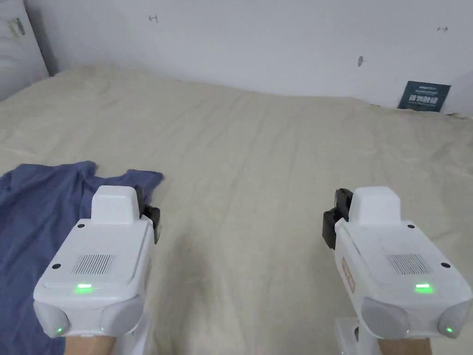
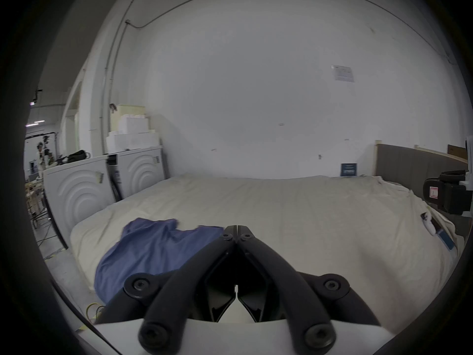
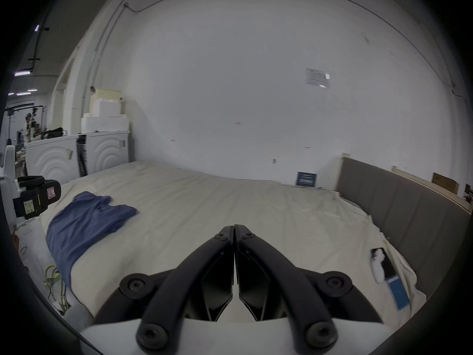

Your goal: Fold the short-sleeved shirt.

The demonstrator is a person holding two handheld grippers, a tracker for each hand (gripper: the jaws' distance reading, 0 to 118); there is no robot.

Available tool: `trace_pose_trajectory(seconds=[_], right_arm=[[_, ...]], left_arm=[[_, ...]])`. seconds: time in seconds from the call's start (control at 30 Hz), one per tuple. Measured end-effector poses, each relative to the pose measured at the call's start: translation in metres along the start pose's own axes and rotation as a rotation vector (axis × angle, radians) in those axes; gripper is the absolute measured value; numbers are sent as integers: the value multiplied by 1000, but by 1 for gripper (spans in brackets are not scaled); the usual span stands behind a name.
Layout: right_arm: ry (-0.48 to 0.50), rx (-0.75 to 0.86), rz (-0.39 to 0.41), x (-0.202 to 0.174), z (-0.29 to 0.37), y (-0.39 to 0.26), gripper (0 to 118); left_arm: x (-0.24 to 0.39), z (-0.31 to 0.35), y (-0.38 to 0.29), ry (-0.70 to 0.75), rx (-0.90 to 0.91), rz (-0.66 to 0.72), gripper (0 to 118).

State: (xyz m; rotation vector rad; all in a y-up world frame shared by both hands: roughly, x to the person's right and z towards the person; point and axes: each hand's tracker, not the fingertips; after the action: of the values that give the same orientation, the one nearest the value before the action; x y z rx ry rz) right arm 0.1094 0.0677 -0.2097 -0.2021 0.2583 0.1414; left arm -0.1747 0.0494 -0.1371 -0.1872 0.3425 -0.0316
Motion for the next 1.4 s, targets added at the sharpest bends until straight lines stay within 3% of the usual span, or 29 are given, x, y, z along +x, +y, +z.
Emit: trace_pose_trajectory(seconds=[0.33,0.67,0.7,0.73,0.77,0.83,0.87,0.93,1.17,1.4], right_arm=[[203,10,39,-74,-20,9,0],[289,0,80,-111,-19,8,0],[292,-3,83,-112,-19,8,0],[294,-4,86,-113,-19,8,0],[296,-6,87,-114,-19,7,0],[298,-9,89,-116,-19,7,0],[301,-10,89,-116,-19,8,0],[304,-12,91,-117,-21,8,0],[303,-16,81,-123,-32,12,0],[313,-45,78,-132,-55,12,0]], left_arm=[[-74,29,-10,199,-26,32,0],[-110,38,-19,296,-40,88,3],[-111,37,-19,293,-45,92,8],[-112,35,-18,287,-50,92,21],[-113,34,-18,288,-51,91,42],[-113,26,-18,277,-93,73,102],[-113,23,-18,265,-91,63,118],[-113,21,-17,212,-78,71,118],[-133,-27,-12,220,-162,112,118],[-155,-131,-6,188,-328,44,118]])
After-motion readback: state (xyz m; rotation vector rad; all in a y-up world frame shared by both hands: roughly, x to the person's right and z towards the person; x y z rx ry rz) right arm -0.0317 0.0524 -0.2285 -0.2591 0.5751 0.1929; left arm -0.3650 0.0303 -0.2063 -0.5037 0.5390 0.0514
